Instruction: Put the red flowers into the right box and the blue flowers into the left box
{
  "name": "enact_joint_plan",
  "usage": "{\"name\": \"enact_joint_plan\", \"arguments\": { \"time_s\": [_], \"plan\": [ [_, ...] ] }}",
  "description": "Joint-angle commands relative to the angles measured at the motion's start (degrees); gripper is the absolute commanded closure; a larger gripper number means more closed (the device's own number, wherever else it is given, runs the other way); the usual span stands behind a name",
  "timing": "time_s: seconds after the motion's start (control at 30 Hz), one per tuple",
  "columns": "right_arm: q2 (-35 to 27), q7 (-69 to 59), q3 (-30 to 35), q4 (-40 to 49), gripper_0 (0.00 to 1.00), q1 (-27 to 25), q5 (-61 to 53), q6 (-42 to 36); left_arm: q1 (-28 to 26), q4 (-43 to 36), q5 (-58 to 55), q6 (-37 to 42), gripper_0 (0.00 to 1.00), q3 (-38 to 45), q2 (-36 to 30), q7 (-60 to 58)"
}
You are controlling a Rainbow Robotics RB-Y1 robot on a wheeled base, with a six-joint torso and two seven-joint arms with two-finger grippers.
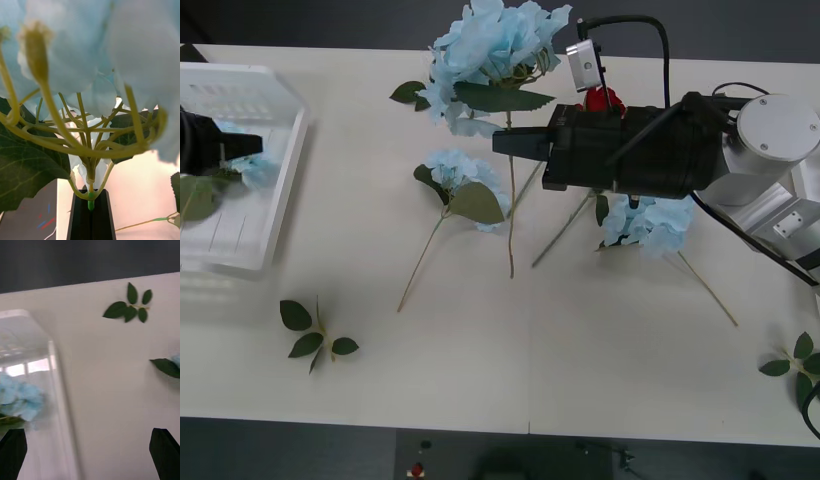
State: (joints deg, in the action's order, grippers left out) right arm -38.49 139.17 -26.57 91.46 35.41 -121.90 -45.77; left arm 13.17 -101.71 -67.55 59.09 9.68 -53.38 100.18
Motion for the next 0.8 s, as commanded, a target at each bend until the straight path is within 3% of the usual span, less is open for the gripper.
{"name": "enact_joint_plan", "arguments": {
  "time_s": [0.03,0.17,0.23,0.4,0.6,0.8],
  "plan": [
    [-0.36,-0.83,0.64,0.82,1.0,1.5,0.34,-0.2,1.16,0.28,-8.3,7.0,0.05,1.13,6.1,13.64],
    [-0.44,-0.92,0.64,0.82,1.0,1.5,0.26,-0.81,1.16,4.68,-17.53,13.77,0.05,2.27,13.04,31.57],
    [-0.44,-0.92,0.64,0.82,1.0,1.5,0.17,-1.16,1.16,7.58,-22.1,16.67,0.0,2.18,16.56,40.18],
    [-0.44,-0.92,0.64,0.82,1.0,1.5,0.08,-1.34,1.25,11.62,-27.2,22.21,0.0,1.57,25.26,54.33],
    [-0.44,-0.83,0.64,0.82,1.0,1.42,0.08,-1.6,1.16,16.63,-32.47,23.35,0.0,-3.53,32.73,54.82],
    [-0.44,-0.92,0.64,0.82,1.0,1.5,0.08,-1.6,1.25,21.81,-40.47,18.96,0.0,-12.14,37.12,54.82]
  ]
}}
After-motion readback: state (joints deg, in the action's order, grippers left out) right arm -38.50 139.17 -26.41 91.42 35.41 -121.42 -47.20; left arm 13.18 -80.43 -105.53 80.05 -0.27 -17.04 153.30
